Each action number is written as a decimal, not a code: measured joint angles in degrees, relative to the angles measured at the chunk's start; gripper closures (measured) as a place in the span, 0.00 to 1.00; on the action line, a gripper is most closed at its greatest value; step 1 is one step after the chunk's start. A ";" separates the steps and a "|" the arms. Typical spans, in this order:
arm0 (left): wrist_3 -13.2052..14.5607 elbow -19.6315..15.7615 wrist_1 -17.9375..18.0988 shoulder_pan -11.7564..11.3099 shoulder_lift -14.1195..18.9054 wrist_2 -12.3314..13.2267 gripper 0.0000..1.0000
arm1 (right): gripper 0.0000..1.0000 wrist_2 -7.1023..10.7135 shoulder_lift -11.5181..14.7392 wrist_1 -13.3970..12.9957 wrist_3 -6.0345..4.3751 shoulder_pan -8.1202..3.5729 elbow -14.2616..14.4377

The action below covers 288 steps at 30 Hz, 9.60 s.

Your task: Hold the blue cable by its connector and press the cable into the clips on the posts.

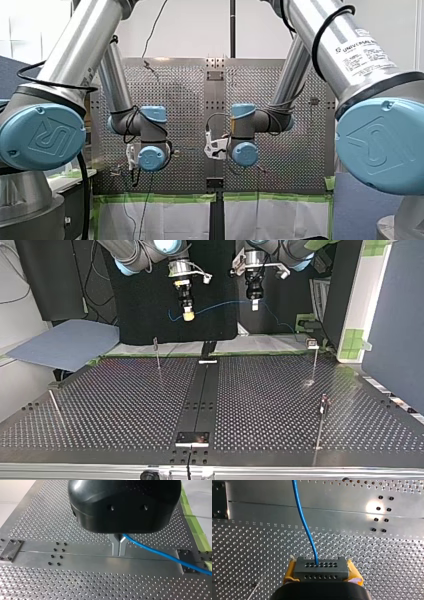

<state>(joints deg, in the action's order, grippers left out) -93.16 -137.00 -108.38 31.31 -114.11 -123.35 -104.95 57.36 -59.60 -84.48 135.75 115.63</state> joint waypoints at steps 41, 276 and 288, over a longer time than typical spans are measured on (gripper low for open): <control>0.26 -1.84 -0.88 1.14 -3.87 0.53 1.00 | 1.00 -3.88 -5.43 4.18 -3.41 0.43 -1.56; -15.96 42.27 -44.67 -38.40 16.08 27.64 1.00 | 1.00 23.79 -2.01 33.45 -18.53 -3.13 -56.71; -18.46 42.68 -45.16 -38.49 16.00 28.55 1.00 | 1.00 24.70 -4.14 36.17 -18.85 -4.25 -59.56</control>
<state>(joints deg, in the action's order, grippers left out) -111.62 -94.32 -153.54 -7.18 -98.11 -94.80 -80.25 53.22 -23.43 -103.33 131.50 56.07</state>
